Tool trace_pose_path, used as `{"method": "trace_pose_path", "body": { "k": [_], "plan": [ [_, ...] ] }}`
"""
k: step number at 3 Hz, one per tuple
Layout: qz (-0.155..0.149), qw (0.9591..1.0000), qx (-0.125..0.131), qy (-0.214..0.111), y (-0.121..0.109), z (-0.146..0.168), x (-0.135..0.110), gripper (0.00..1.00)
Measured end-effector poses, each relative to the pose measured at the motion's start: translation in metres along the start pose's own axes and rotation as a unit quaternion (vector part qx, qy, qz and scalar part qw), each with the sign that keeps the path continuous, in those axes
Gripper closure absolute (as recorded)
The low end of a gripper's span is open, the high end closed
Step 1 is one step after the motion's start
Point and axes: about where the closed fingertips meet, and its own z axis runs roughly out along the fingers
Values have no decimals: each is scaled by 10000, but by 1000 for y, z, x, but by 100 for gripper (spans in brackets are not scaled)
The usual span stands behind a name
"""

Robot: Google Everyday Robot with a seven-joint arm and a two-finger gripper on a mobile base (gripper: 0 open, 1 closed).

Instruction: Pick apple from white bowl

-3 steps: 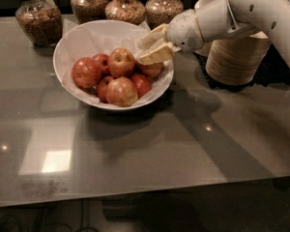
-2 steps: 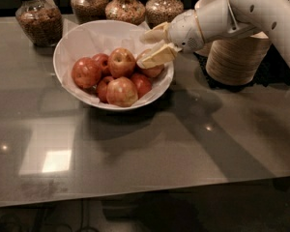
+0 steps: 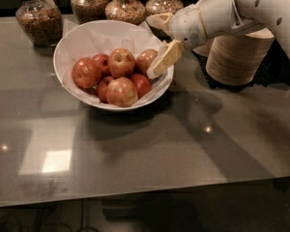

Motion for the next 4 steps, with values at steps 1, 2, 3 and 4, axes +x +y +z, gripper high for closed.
{"method": "trace_pose_path", "body": {
  "k": [1, 2, 3, 4],
  "plan": [
    [-136, 9999, -47, -19, 2, -3, -14, 0],
    [-219, 9994, -53, 276, 5, -12, -14, 0],
    [-169, 9980, -93, 610, 10, -18, 1, 0],
    [-99, 9961, -111, 866, 11, -22, 19, 10]
  ]
}}
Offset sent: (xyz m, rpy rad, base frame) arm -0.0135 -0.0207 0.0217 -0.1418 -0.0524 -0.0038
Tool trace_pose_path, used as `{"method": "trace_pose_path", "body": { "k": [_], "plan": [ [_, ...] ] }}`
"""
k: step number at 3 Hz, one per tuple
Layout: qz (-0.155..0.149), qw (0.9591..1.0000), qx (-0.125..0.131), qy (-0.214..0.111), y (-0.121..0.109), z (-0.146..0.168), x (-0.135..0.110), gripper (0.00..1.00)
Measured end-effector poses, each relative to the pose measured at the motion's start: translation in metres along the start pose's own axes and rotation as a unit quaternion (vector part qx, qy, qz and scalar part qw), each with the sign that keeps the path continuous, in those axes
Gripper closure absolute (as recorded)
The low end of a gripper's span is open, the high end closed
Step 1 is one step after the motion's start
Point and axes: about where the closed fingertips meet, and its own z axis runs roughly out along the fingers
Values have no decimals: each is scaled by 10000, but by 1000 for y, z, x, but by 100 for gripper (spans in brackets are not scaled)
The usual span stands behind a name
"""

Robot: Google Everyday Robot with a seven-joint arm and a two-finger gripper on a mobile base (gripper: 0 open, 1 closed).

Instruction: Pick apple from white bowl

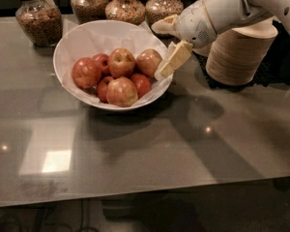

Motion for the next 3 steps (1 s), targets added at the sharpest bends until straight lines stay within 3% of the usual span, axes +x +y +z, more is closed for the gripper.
{"method": "trace_pose_path", "body": {
  "k": [1, 3],
  "plan": [
    [32, 9999, -27, 160, -1, 5, 11, 18],
    [-19, 9993, -39, 377, -5, 15, 20, 25]
  ]
}}
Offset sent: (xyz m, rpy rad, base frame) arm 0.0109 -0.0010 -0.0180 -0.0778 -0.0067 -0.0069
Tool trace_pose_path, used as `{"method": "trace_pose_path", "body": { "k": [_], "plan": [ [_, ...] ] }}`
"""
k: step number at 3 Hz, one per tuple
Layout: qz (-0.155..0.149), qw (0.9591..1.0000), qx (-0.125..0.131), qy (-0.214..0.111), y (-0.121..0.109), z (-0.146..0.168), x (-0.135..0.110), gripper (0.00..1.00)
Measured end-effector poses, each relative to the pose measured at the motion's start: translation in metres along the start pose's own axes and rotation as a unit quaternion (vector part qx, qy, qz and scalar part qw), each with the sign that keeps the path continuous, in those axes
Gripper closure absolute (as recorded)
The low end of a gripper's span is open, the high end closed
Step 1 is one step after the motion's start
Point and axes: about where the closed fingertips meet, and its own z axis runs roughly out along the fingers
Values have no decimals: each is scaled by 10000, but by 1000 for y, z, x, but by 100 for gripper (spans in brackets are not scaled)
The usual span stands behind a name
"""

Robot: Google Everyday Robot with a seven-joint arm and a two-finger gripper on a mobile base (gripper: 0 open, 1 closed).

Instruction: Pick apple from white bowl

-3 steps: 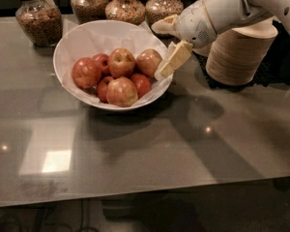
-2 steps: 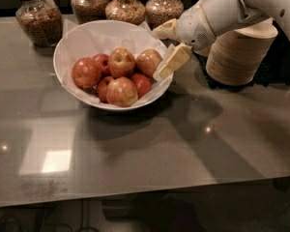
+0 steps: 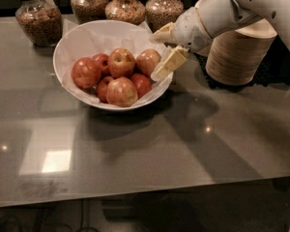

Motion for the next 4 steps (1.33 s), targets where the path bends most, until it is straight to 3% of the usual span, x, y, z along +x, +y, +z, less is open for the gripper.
{"method": "trace_pose_path", "body": {
  "k": [1, 2, 4],
  "plan": [
    [-43, 9998, -44, 208, -7, 19, 14, 26],
    [-31, 9997, -120, 194, -10, 29, 18, 27],
    [-31, 9997, -121, 193, -10, 29, 18, 69]
  ]
}}
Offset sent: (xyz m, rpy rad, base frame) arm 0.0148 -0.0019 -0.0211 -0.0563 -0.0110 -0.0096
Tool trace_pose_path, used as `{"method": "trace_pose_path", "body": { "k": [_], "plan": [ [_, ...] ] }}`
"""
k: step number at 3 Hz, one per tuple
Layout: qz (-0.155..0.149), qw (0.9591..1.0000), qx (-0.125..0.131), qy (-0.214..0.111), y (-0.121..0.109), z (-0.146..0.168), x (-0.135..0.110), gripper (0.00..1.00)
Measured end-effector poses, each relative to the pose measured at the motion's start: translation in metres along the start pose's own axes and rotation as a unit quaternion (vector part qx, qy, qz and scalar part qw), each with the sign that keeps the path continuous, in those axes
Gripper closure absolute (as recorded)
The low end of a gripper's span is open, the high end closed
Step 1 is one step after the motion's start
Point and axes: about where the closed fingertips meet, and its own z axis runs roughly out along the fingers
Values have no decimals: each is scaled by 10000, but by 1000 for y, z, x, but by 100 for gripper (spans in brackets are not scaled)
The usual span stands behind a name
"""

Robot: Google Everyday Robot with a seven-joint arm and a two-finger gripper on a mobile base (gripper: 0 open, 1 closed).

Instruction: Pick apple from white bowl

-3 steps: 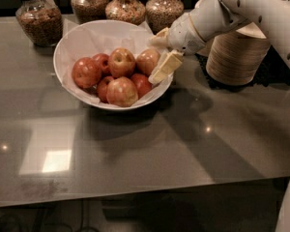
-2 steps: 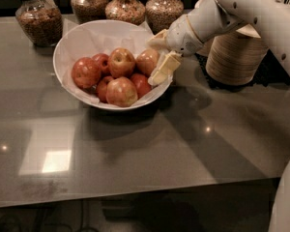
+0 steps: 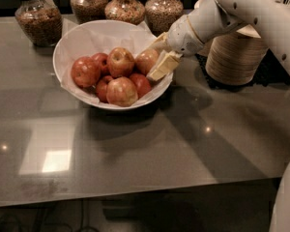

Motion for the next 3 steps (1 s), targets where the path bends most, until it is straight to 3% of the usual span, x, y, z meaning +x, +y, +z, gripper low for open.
{"method": "trace_pose_path", "body": {
  "k": [1, 2, 3],
  "plan": [
    [0, 10000, 0, -1, 0, 0, 0, 92],
    [6, 10000, -7, -14, 0, 1, 0, 100],
    [-31, 9995, 1, -316, 4, -7, -10, 100]
  ]
}}
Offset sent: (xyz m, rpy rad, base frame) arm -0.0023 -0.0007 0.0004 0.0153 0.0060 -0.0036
